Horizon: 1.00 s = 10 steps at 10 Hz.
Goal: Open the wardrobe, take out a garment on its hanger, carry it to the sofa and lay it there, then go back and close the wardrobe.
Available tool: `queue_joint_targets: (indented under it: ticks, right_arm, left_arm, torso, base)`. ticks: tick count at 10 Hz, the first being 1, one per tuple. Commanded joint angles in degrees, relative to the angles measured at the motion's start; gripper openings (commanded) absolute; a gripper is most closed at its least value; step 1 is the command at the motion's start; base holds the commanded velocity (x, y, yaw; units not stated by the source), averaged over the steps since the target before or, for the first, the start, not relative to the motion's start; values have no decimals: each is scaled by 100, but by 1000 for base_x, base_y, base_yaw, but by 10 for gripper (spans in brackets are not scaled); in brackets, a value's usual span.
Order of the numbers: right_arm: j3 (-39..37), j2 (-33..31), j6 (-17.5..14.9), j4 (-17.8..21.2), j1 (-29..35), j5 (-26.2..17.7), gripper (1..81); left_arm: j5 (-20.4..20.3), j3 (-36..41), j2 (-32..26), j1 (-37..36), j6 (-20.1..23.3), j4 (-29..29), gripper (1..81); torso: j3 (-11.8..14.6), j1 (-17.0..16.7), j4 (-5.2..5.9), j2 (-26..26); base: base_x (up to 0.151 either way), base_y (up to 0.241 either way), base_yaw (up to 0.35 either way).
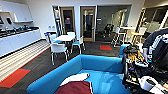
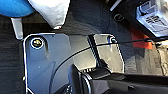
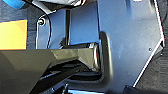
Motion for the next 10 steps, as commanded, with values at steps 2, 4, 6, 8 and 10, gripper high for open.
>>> queue_joint_targets:
  ticks: [2,4,6,8,10]
  right_arm:
    - [-78,79,-28,-77,134,-337,811]
    - [-78,79,-28,-77,134,-337,811]
    - [-78,79,-28,-77,134,-337,811]
    - [-78,88,-28,-77,125,-329,811]
    - [-78,88,-28,-77,116,-329,811]
  left_arm:
    - [103,30,-89,-193,64,125,811]
    - [112,13,-71,-193,64,125,811]
    - [112,4,-54,-201,64,125,811]
    - [156,-13,-10,-193,64,125,811]
    - [147,-136,60,-193,64,125,811]
  torso:
    - [0,5,0,-2]
    - [0,5,0,-2]
    - [2,5,0,-2]
    - [2,5,0,-2]
    - [4,5,0,-4]
  base:
    - [-84,0,0]
    - [-84,0,0]
    - [-84,0,0]
    - [-80,0,0]
    - [-39,0,0]
